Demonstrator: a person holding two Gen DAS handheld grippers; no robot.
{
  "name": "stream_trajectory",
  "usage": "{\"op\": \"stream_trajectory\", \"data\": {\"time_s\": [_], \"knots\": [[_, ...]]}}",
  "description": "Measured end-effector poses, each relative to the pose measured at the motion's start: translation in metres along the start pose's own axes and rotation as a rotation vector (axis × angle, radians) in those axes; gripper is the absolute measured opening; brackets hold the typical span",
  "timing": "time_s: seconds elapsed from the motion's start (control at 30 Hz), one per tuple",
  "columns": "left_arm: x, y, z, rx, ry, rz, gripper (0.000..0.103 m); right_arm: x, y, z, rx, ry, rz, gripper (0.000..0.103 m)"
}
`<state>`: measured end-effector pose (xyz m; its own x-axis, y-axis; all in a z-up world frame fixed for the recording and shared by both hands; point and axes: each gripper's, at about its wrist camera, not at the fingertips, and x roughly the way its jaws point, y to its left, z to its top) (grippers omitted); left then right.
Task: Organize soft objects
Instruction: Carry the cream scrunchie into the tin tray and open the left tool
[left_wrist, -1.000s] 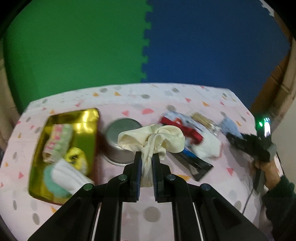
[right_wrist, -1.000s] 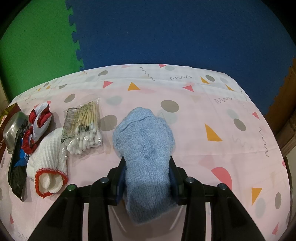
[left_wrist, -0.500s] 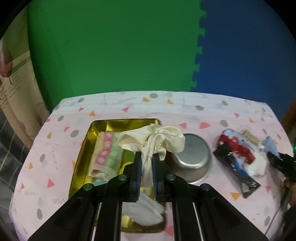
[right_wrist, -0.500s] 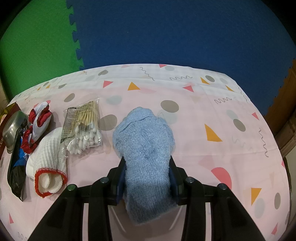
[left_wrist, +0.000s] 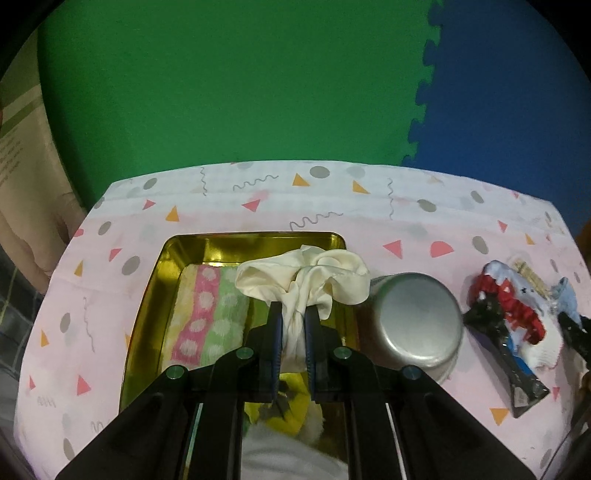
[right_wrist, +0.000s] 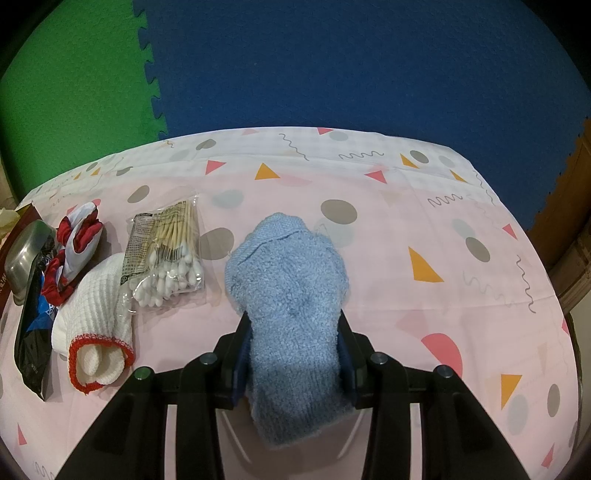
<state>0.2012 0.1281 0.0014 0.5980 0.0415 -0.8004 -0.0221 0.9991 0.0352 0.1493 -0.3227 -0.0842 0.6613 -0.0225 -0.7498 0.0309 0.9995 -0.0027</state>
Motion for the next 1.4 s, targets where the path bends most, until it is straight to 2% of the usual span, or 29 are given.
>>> {"op": "stream_trajectory", "data": {"time_s": [0.43,0.67,0.97,1.1,1.4], "knots": [[0.031,0.000,0.000,-0.019,0.068,0.010,0.016,0.000,0.000,0.000,0.000,0.000,0.000,0.041],[0.027,0.000,-0.001,-0.010,0.069,0.016,0.033,0.000,0.000,0.000,0.001,0.000,0.000,0.041],[-0.007,0.003,-0.006,-0.026,0.033,-0.001,0.036,0.000,0.000,0.000,0.000,0.000,-0.001,0.041],[-0.033,0.006,-0.018,-0.037,0.000,0.049,0.042,0.000,0.000,0.000,0.001,0.000,-0.001,0.041],[-0.070,0.019,-0.062,-0.077,-0.038,0.128,0.045,0.000,0.000,0.001,-0.003,0.001,-0.005,0.041]]}}
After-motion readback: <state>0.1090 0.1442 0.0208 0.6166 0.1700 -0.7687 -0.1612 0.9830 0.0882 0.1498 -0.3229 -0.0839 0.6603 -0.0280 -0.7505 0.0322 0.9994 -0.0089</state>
